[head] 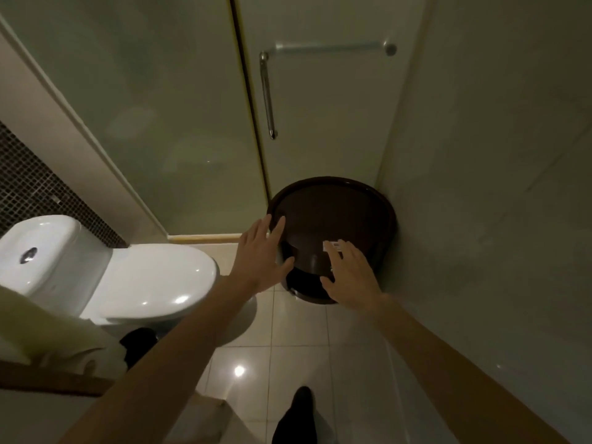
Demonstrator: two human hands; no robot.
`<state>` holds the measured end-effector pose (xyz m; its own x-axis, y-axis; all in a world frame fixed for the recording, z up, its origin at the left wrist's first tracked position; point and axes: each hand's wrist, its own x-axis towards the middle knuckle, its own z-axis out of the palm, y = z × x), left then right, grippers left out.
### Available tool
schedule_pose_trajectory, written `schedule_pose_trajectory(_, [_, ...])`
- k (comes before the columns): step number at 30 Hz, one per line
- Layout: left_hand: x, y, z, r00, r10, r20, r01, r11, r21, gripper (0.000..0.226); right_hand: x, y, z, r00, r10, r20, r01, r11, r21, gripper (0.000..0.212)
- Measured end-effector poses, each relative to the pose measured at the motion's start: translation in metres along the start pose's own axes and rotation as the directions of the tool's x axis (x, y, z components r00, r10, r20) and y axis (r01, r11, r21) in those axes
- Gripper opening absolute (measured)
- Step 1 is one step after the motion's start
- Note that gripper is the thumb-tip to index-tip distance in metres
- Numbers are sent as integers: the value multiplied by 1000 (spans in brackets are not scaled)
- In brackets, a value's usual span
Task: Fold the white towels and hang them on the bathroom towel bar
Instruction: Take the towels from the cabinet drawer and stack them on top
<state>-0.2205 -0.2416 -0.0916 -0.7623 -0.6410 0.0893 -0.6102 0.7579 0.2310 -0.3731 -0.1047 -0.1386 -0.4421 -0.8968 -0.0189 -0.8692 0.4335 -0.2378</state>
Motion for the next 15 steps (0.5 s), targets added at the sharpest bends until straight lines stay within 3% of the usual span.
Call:
schedule_pose_trajectory(8, [61, -30, 44, 995, 13, 99, -9, 999, -32, 85, 55, 12, 32, 995, 53, 80, -50, 998, -48, 78])
schedule_pose_trajectory(15, [102, -40, 97, 980, 60, 187, -58, 998, -17, 83, 73, 32, 83, 961, 138, 241, -144, 990, 7, 76])
